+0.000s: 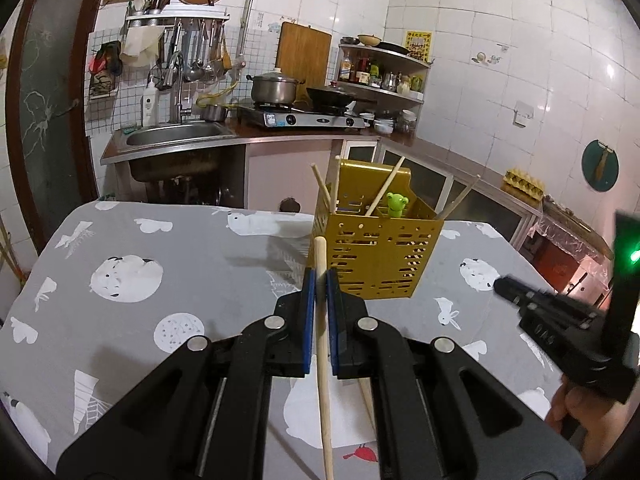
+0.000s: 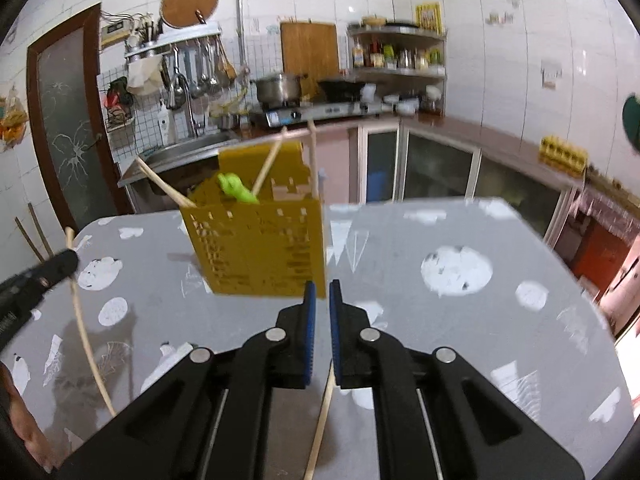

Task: Organize utensils
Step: 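Lift both held chopsticks and carry them over the yellow holder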

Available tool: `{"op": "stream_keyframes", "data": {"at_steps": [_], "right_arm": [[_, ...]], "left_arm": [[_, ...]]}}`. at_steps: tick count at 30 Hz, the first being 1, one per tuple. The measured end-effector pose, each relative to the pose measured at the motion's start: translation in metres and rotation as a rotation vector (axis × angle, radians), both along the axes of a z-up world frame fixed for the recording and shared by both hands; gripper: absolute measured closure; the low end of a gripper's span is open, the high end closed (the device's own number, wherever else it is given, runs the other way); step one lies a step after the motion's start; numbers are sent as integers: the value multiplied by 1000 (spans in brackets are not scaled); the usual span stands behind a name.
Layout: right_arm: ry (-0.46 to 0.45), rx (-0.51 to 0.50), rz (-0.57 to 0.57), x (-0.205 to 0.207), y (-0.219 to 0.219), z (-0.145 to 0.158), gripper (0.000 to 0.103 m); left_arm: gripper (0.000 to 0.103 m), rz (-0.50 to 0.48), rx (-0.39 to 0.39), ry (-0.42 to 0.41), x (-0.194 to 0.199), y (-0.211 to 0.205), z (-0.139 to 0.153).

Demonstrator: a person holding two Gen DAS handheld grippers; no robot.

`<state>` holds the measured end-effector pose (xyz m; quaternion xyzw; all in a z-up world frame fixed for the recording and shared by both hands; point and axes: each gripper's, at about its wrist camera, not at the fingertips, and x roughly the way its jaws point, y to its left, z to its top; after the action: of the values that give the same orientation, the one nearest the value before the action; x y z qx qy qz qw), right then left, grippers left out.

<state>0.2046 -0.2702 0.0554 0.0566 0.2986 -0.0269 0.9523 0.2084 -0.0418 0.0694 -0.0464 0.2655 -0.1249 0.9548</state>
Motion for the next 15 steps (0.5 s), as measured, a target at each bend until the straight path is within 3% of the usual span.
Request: {"op": "stream_keyframes", "data": {"at_steps": [1, 4, 7, 11, 15], "right_arm": [[34, 8, -7, 6, -2, -12, 92], [106, 16, -36, 18, -6, -39, 45], [162, 5, -40, 28, -8, -61, 48], [265, 17, -51, 43, -6, -87, 73], [290, -6, -60, 49, -3, -99, 89]], "left_arm": [[98, -1, 1, 6, 1, -1, -2], [98, 4, 9, 15, 6, 0, -7], [98, 3, 7, 24, 10, 0, -8], [98, -3, 16, 27, 14, -1, -8], [98, -7, 24, 26, 16, -3, -8]]}}
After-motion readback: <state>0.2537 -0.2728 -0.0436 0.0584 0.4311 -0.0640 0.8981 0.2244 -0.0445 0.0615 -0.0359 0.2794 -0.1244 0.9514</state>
